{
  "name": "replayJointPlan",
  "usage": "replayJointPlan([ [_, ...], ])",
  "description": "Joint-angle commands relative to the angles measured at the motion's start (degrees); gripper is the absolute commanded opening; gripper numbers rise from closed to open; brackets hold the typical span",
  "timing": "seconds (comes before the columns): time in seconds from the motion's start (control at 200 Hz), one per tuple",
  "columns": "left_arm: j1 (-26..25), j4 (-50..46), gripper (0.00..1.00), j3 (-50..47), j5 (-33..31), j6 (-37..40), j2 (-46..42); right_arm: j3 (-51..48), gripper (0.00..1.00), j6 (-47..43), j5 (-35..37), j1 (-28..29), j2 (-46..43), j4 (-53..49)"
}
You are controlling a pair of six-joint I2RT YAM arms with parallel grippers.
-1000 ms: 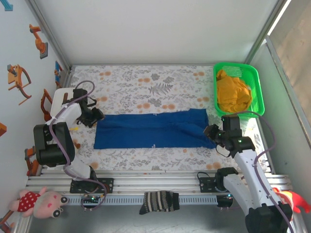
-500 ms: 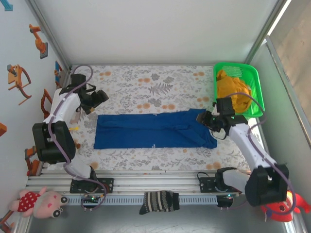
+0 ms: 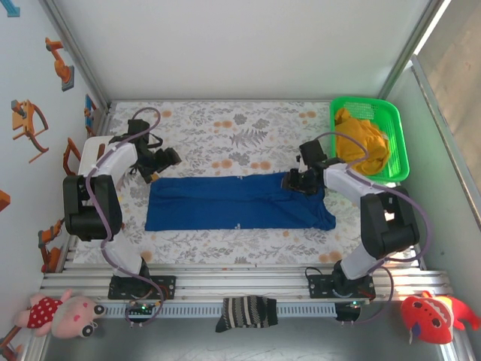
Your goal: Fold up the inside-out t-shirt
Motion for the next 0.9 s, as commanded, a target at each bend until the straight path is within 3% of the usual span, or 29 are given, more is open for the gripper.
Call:
replayJointPlan([
  [0.0,-0.21,-0.41,0.86,-0.42,0.63,-0.81,-2.51,-0.84,0.47,0.13,1.35,1.96,1.10,1.35],
  [0.165,-0.21,-0.45,0.86,-0.61,0.74,-0.95,-3.27,-0.75,0.39,0.77,1.35,2.66,3.29,1.56],
  [0.33,-0.06,-0.47,0.87,-0.73,0.62,-0.85,-4.15,-0.83,0.38,0.65,1.79,2.69,3.59,1.00],
  [0.416,-0.04,-0.40,0.87,-0.64,0.64,-0.90,-4.25,-1.07,0.22,0.64,1.70,2.77,3.37,1.28],
  [0.476,-0.06,-0.45,0.87,-0.66,0.75,-0.86,-4.39,-1.15,0.00,0.61,1.57,2.77,2.88,1.23],
  [0.891,0.88,0.19,0.87,-1.70,1.06,-0.64,-5.75,-5.51,0.00,4.53,1.85,4.63,-12.73,-0.50],
])
